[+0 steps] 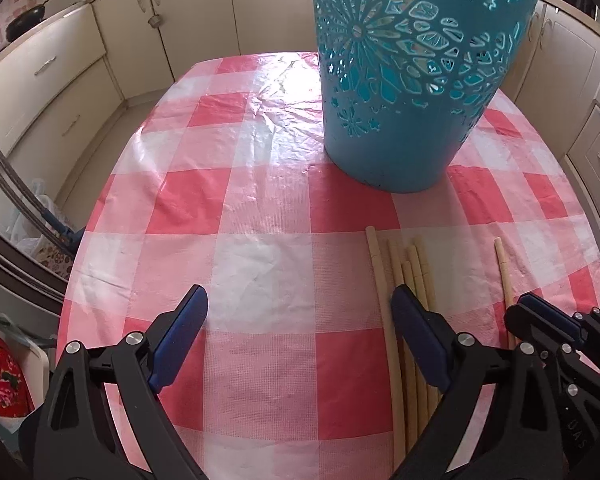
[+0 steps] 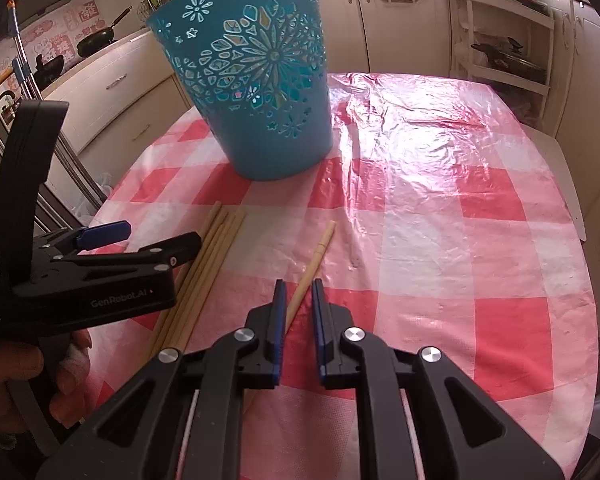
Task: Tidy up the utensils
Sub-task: 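Grasp another wooden chopstick from the bundle with the left tool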
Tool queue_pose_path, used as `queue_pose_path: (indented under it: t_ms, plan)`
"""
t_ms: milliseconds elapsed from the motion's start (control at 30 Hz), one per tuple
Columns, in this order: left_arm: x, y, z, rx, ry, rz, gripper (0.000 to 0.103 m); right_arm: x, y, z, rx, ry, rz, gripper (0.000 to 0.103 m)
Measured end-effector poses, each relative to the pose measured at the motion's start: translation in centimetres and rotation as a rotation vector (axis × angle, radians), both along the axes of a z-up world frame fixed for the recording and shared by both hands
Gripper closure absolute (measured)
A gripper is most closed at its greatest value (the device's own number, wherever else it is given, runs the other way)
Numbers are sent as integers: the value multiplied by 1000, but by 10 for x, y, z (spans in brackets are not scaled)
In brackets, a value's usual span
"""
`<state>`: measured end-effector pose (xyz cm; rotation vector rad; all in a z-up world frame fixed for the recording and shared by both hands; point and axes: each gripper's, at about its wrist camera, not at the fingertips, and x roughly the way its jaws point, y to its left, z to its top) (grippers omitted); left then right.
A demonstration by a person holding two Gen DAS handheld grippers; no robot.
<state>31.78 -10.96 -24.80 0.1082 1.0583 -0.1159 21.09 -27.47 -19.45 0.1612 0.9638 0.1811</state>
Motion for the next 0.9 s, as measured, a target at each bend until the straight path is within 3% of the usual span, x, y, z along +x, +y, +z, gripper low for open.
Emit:
queue_pose_path:
  t_ms: [400,667,767,900]
  plan:
    - [-6,-6,3,5,-23,-28,20,3,-1,0,1,-3,-9,85]
    - [-9,-3,2,4,-24,-48,20,20,23,2,-90,32,95,89]
    - [-9,-3,1,2,-25,-47,21,30,20,4,-118,44,87,89]
    - [-13,-7,3,-19,-26,-70,36,34,6,-1,-100,50,47,89]
